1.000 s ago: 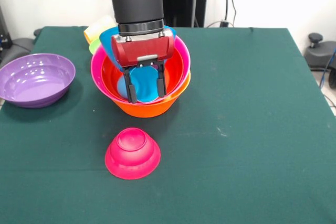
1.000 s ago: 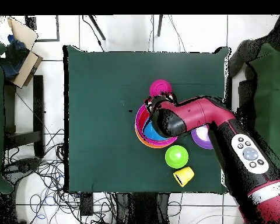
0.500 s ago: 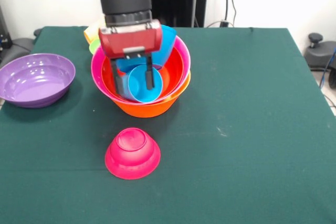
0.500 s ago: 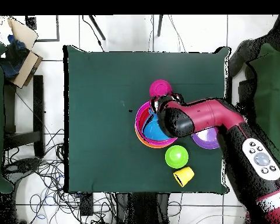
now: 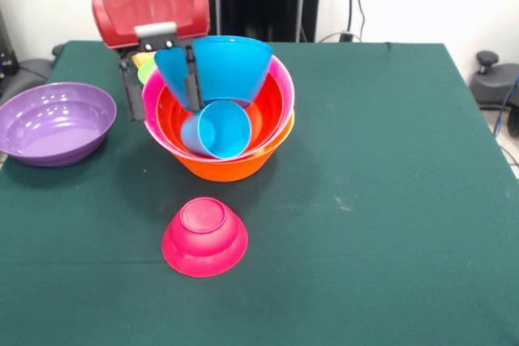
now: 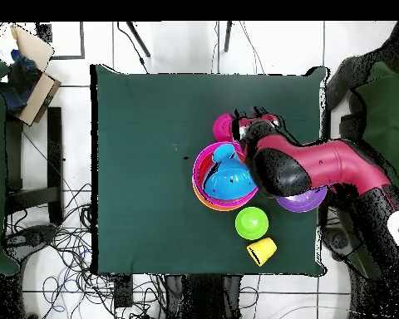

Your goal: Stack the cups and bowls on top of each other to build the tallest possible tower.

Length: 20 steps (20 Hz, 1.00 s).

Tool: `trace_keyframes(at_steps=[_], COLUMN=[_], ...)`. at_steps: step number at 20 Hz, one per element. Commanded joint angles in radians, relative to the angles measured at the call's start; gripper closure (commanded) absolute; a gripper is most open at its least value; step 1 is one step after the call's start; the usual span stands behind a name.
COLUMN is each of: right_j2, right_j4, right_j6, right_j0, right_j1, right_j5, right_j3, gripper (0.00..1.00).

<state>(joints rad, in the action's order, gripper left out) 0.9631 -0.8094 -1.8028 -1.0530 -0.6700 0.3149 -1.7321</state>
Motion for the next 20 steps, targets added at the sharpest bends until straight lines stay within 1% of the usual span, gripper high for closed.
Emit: trace_keyframes(at_steps=[1, 2, 3, 4, 5, 6, 8, 9, 10, 11, 12, 13, 14, 15, 17, 20], right_j2=[0.073, 0.053, 0.0, -0.023, -0.088, -0.099, -0.109, -0.128, -0.14, -0.172, -0.188, -0.225, -0.242, -0.264, -0.282, -0.277], right_j4=[-0.162, -0.186, -0.21, -0.215, -0.211, -0.208, -0.189, -0.163, -0.137, -0.082, -0.052, -0.013, 0.002, 0.025, 0.039, 0.044], right_j6=[0.071, 0.052, 0.027, 0.024, 0.007, -0.003, 0.002, 0.018, 0.055, 0.107, 0.137, 0.176, 0.189, 0.204, 0.205, 0.2], right_j0=[0.068, 0.084, 0.117, 0.133, 0.179, 0.191, 0.202, 0.217, 0.227, 0.25, 0.263, 0.291, 0.305, 0.32, 0.336, 0.336], right_j1=[0.003, -0.006, -0.019, -0.021, -0.026, -0.021, -0.011, -0.011, -0.006, -0.004, -0.001, -0.004, -0.005, -0.01, -0.019, -0.034], right_j5=[-0.245, -0.299, -0.402, -0.439, -0.429, -0.372, -0.292, -0.197, -0.107, 0.058, 0.144, 0.29, 0.352, 0.446, 0.532, 0.591], right_j3=[0.048, 0.056, 0.065, 0.073, 0.093, 0.102, 0.109, 0.113, 0.123, 0.144, 0.156, 0.179, 0.192, 0.207, 0.219, 0.219], gripper=[0.0, 0.0, 0.0, 0.0, 0.0, 0.0, 0.0, 0.0, 0.0, 0.0, 0.0, 0.0, 0.0, 0.0, 0.0, 0.0])
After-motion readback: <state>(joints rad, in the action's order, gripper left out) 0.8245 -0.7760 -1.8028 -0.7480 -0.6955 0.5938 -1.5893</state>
